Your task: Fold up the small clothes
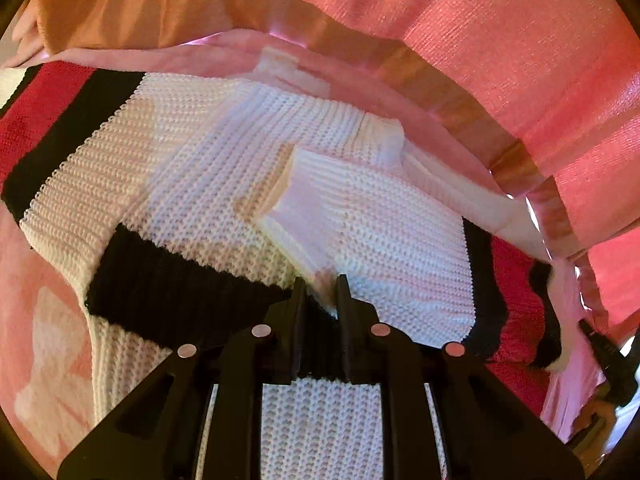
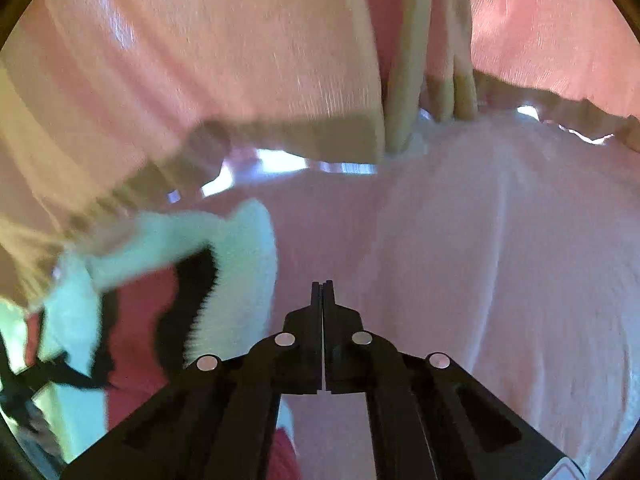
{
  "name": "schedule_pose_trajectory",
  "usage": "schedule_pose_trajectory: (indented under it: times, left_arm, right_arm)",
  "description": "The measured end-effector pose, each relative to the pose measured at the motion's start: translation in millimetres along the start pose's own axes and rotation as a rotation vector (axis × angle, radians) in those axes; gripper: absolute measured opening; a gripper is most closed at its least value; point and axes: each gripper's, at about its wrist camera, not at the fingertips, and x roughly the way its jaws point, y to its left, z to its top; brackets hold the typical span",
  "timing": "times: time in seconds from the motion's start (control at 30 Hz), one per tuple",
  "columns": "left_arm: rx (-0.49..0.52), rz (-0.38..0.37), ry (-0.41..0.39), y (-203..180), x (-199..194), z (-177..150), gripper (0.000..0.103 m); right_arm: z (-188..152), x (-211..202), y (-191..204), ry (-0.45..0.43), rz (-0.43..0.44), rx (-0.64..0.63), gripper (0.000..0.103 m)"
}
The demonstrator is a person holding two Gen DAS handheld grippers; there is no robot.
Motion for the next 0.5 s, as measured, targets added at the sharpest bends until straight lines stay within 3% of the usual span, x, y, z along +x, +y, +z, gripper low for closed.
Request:
schedule_pose_trajectory:
  times: [0.07,0.1,0.13,0.23,0.27,0.3,0.33,0.43,0.5]
  left_arm:
    - [0.014,0.010,-0.003,-1,0,-1,0.015]
    - [0.019,0.015,-0.005,-1,0,-2,0.015]
    - [0.022,0.020,-0.008,-3,1,-2,0.016]
    - [0.041,0.038,-0.014,-7,2,-2,0.016]
    - [0.053,0.046,-0.018,-10,3,-2,0.016]
    - [0.065,0.052,-0.020,-11,3,-2,0.016]
    - [0.075,0.056,-0.020,-12,3,-2,0.016]
    - [0.081,0.055,-0.022,-12,3,0,0.017]
    - [0.085,0.049,-0.022,-11,4,1,0.023]
  right_arm:
    - [16,14,7,0.032,0.043,0.013,0.020]
    - [19,21,10,0.057,0.051,0.014,0.050]
    - [20,33,17,0.080,0.063,0.009,0.065]
    - [21,73,33,0.139,0.043,-0.073,0.064]
    - [17,86,41,0.168,0.034,-0.100,0.059]
    - [16,99,46,0.195,0.041,-0.122,0.019]
    - [16,102,50,0.190,0.042,-0.126,0.017]
    - [26,84,53,0.057,0.010,-0.157,0.013]
    - [20,100,47,0.104,-0.082,-0.210,0.014]
